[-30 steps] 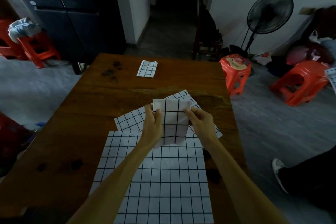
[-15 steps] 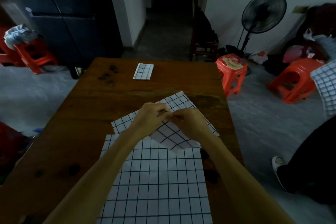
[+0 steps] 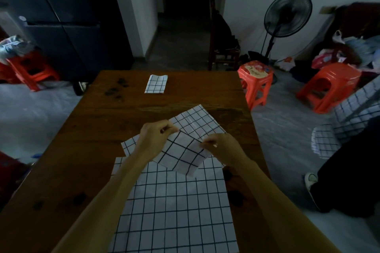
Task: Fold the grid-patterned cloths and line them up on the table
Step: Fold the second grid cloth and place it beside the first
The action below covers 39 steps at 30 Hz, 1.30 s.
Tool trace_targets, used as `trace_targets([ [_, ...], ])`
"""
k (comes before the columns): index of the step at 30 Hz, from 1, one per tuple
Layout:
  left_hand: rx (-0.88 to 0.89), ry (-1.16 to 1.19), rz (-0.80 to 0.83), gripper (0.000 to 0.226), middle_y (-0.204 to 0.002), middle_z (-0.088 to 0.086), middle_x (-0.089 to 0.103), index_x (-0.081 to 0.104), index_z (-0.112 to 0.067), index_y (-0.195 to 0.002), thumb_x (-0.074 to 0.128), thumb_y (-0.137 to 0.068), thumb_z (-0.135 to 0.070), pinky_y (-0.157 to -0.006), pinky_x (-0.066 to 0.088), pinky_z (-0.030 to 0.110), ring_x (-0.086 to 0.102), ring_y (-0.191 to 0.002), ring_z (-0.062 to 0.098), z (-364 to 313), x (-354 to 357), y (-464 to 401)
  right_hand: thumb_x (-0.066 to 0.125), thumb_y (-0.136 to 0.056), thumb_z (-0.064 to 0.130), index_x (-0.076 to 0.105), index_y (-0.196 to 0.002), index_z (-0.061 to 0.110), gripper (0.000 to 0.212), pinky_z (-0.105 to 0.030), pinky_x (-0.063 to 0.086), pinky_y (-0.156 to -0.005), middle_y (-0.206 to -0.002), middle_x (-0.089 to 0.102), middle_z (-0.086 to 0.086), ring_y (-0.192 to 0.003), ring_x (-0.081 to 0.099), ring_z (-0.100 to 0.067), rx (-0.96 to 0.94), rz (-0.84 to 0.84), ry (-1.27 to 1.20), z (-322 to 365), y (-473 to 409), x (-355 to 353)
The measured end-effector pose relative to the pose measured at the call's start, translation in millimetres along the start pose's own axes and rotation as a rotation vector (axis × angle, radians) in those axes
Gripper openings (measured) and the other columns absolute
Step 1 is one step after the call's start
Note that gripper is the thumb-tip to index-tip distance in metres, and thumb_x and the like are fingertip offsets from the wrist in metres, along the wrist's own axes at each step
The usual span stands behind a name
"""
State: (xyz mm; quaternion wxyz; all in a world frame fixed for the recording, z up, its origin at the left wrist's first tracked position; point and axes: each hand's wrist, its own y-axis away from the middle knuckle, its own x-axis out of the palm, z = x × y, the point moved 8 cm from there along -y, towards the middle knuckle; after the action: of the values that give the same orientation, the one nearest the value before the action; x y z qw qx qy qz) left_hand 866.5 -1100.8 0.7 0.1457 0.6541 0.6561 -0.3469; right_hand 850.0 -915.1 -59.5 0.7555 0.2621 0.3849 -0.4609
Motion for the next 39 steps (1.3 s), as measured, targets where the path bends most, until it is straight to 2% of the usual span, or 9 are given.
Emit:
trace_targets([
  [2,0.034,-0.005,0.046,0.006,-0.082,-0.019,0.064,0.07,-0.017,-0.088,0.065,-0.086,-0.015,-0.071,0.049,0.01,0.062,-0.081,-0.007,-8,10,-1,0.05,-0.093,0.043,0.066,-0.11,0.021,0.032,-0.023,0.047,-0.079,-0.1,0.068,0.005,-0.09,0.06,-0.006,-0.052,-0.037,-0.038,22,-9,-3],
  [5,0.058,0.024,0.049,0.006,-0.081,-0.016,0.066,0.071,-0.016,-0.087,0.066,-0.085,-0.014,-0.072,0.05,0.011,0.063,-0.081,-0.004,-20,12,-6,0.052,-0.096,0.034,0.07,-0.093,0.012,0.029,-0.025,0.039,-0.061,-0.076,0.063,-0.002,-0.065,0.052,-0.012,-0.089,-0.042,-0.052,53,-21,-8],
  [12,-0.006,-0.011,-0.077,0.01,-0.083,-0.015,0.064,0.07,-0.015,-0.092,0.064,-0.085,-0.011,-0.07,0.049,0.007,0.061,-0.076,-0.006,-1,-25,-7,0.049,-0.099,0.024,0.068,-0.09,0.015,0.023,-0.011,0.033,-0.059,-0.067,0.052,0.018,-0.061,0.048,0.003,0.004,-0.034,-0.104,7,4,1],
  [15,-0.027,0.014,-0.029,0.009,-0.083,-0.015,0.064,0.069,-0.018,-0.091,0.064,-0.085,-0.013,-0.068,0.048,0.009,0.061,-0.077,-0.007,3,-15,-7,0.048,-0.099,0.025,0.064,-0.082,0.007,0.03,-0.016,0.033,-0.055,-0.065,0.053,0.007,-0.057,0.044,-0.003,0.047,0.013,-0.079,1,7,7],
  [20,0.067,-0.007,0.127,0.007,-0.082,-0.011,0.068,0.07,-0.021,-0.089,0.065,-0.086,-0.017,-0.072,0.057,0.033,0.064,-0.073,0.005,-2,8,-4,0.056,-0.093,0.041,0.061,-0.116,0.022,0.031,-0.022,0.048,-0.078,-0.104,0.063,0.014,-0.09,0.056,0.0,-0.002,0.015,-0.108,16,0,9],
  [23,0.109,0.036,0.095,0.013,-0.085,-0.008,0.068,0.069,-0.02,-0.098,0.066,-0.086,-0.023,-0.074,0.056,0.034,0.063,-0.076,0.003,-12,9,-4,0.053,-0.096,0.028,0.056,-0.077,0.026,0.02,-0.019,0.034,-0.055,-0.067,0.053,0.01,-0.057,0.044,-0.003,-0.064,-0.054,-0.121,50,-10,6],
  [28,-0.167,0.226,-0.029,0.049,-0.091,-0.014,0.059,0.048,-0.028,-0.126,0.066,-0.082,-0.04,-0.066,0.047,0.017,0.059,-0.082,0.002,32,-16,15,0.055,-0.096,0.031,0.056,-0.067,0.019,0.032,-0.018,0.032,-0.049,-0.057,0.05,0.003,-0.048,0.04,-0.001,0.062,-0.192,-0.322,44,-7,-6],
  [35,-0.34,0.554,-0.042,0.006,-0.072,-0.013,0.063,0.061,-0.025,-0.083,0.062,-0.089,-0.024,-0.063,0.048,0.011,0.058,-0.065,-0.004,66,23,57,0.061,-0.092,0.03,0.067,-0.084,0.006,0.026,-0.042,0.049,-0.059,-0.08,0.065,-0.024,-0.065,0.058,-0.031,0.326,-0.308,-0.608,29,24,10],
  [39,-0.406,0.634,-0.085,0.004,-0.074,-0.009,0.062,0.064,-0.02,-0.087,0.062,-0.089,-0.021,-0.062,0.048,0.013,0.058,-0.066,-0.002,77,50,70,0.059,-0.093,0.02,0.069,-0.092,0.02,0.01,-0.038,0.058,-0.073,-0.089,0.073,-0.007,-0.083,0.069,-0.025,0.426,-0.301,-0.674,17,53,26],
])
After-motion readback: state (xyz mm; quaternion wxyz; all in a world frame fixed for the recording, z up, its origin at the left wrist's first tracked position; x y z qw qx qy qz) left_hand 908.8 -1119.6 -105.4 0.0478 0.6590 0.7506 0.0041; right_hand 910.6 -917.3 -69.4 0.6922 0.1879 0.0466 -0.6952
